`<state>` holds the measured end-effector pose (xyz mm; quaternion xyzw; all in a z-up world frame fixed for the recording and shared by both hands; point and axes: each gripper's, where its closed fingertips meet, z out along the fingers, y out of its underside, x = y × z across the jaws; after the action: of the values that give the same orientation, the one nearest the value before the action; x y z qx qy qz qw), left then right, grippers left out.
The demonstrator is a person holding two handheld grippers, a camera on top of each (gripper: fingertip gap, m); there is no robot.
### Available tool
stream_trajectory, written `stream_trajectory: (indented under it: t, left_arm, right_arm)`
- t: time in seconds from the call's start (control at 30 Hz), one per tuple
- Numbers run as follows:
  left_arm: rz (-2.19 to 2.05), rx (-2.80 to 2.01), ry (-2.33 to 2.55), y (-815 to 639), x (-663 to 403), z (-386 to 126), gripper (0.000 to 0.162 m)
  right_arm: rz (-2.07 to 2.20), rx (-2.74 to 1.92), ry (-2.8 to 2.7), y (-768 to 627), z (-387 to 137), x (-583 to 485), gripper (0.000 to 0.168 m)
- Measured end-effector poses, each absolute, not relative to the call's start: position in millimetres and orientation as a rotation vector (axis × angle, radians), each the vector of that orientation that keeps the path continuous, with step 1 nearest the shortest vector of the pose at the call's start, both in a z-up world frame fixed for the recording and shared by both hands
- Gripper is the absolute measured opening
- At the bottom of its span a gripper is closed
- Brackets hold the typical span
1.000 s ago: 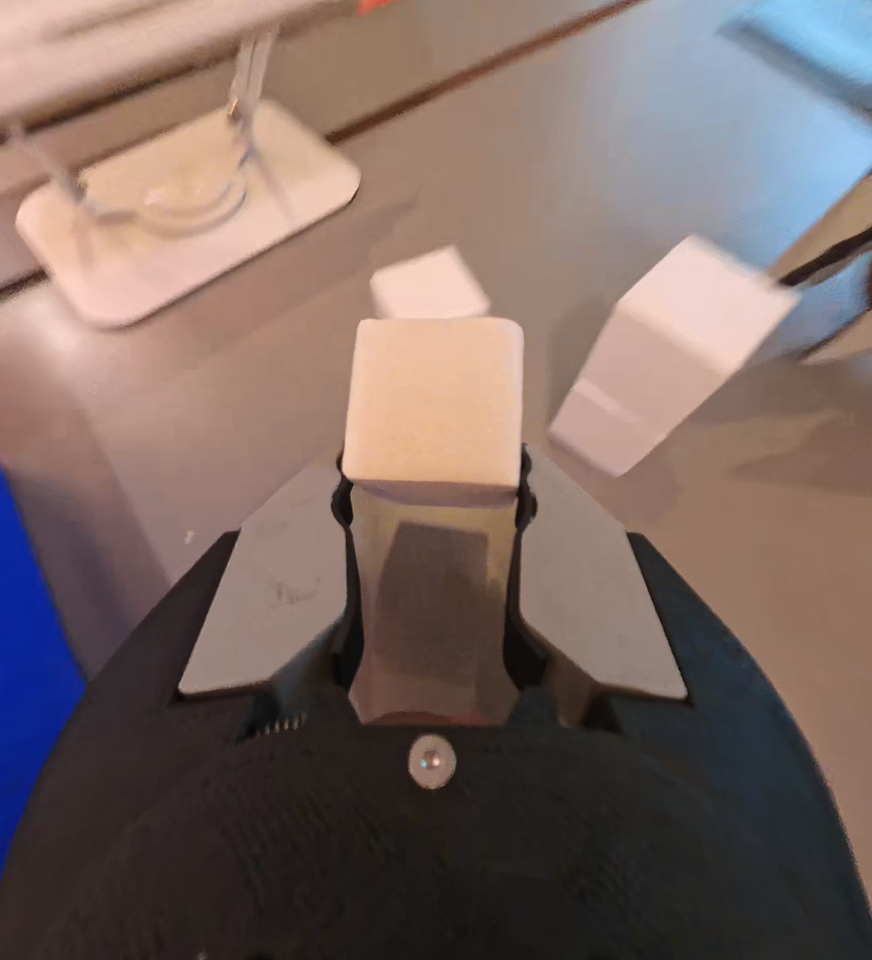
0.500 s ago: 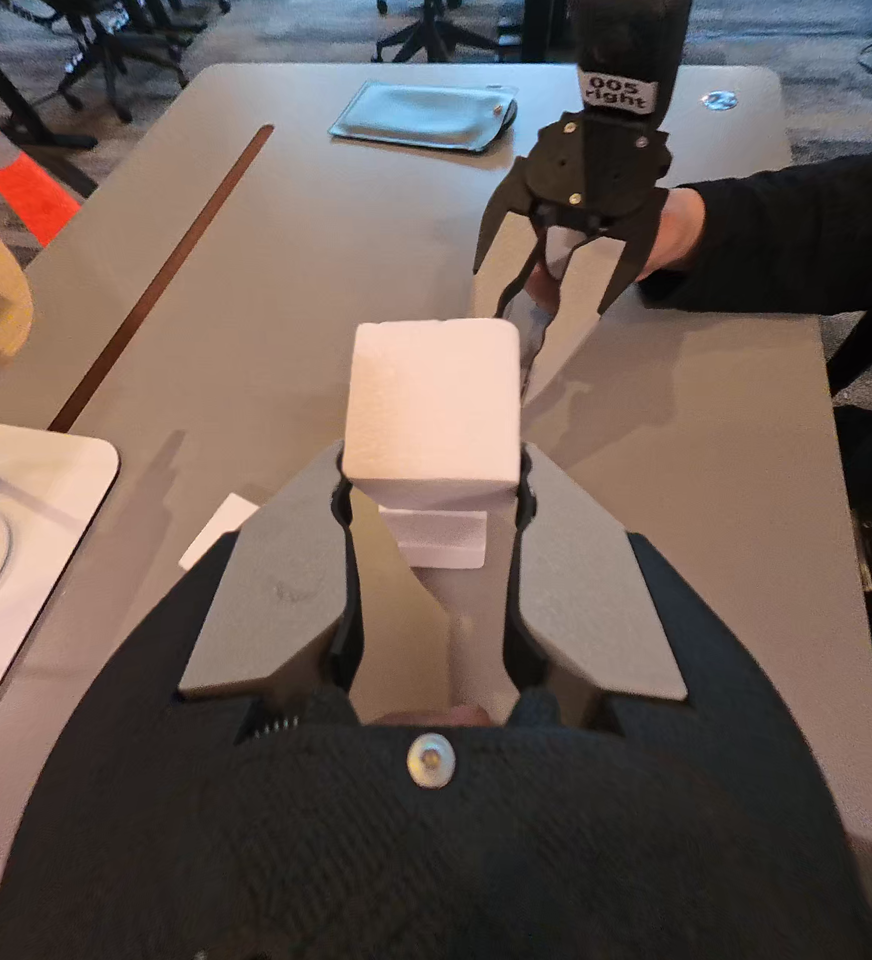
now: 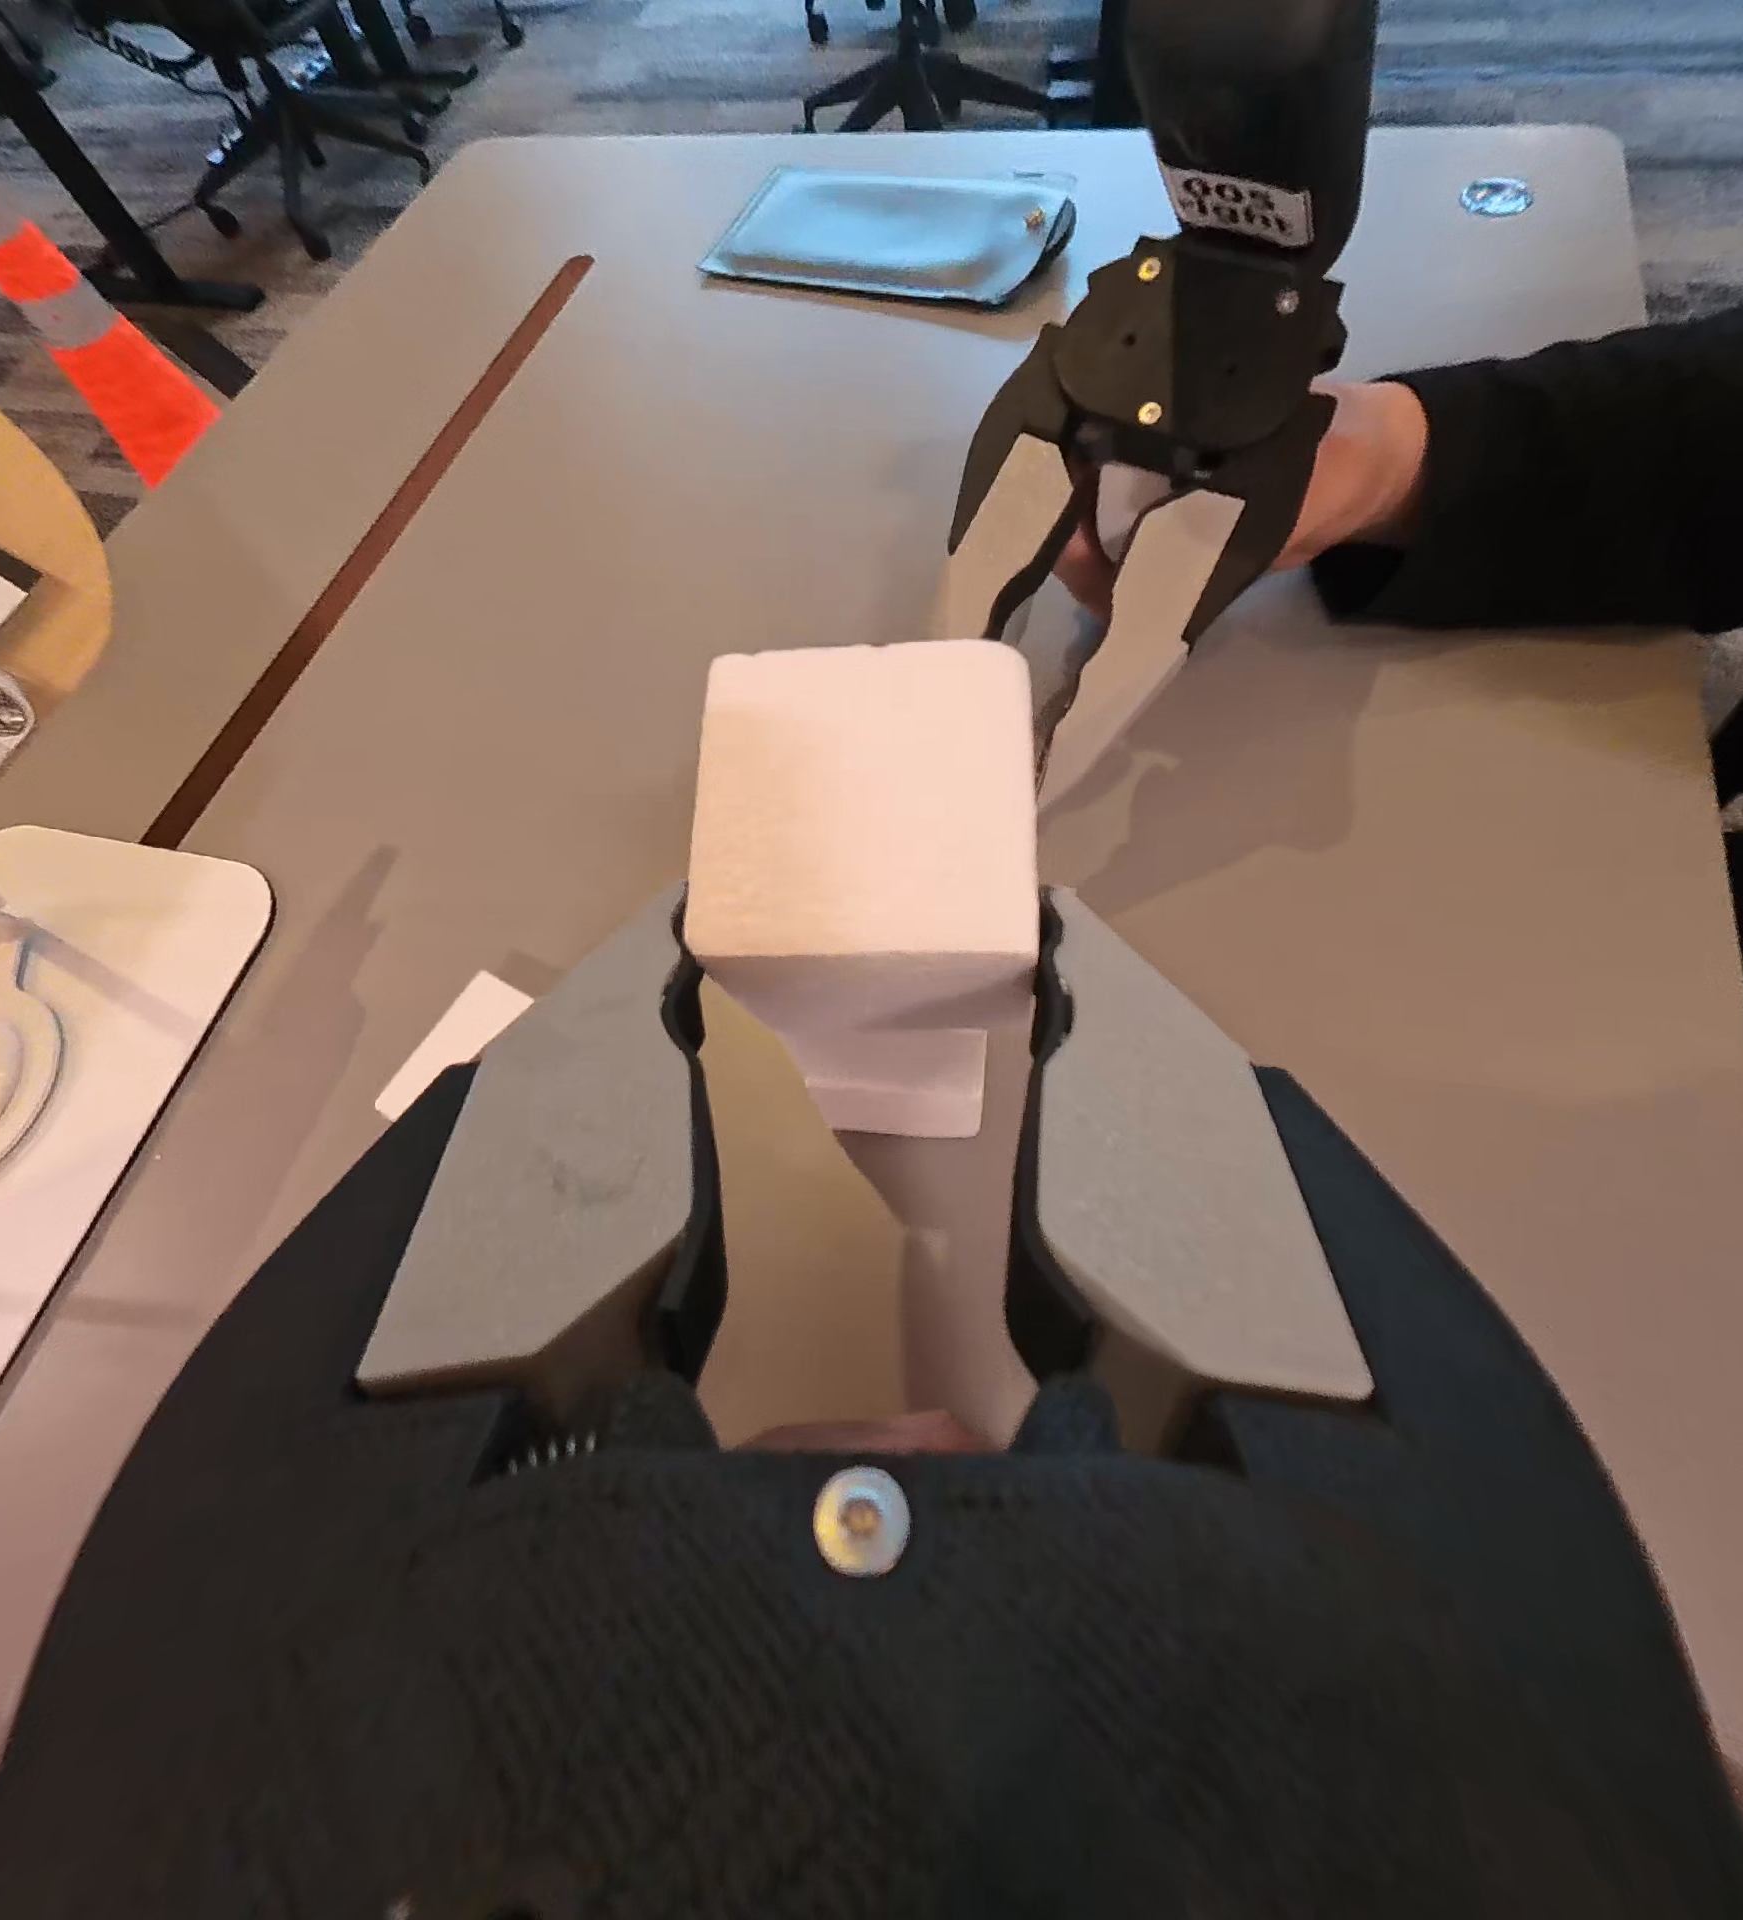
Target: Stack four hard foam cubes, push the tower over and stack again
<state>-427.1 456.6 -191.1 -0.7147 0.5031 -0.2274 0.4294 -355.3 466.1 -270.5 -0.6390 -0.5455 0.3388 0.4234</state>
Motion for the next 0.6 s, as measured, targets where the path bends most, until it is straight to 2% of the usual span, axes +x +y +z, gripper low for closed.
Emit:
stream_trajectory:
  t: [0.6]
  left_arm:
    - [-0.536,-1.821,1.237,465.9,-420.9,-203.8,0.062]
  right_arm:
    - [0.827,-1.626,-1.419,459.8,-278.8,-358.4,0.038]
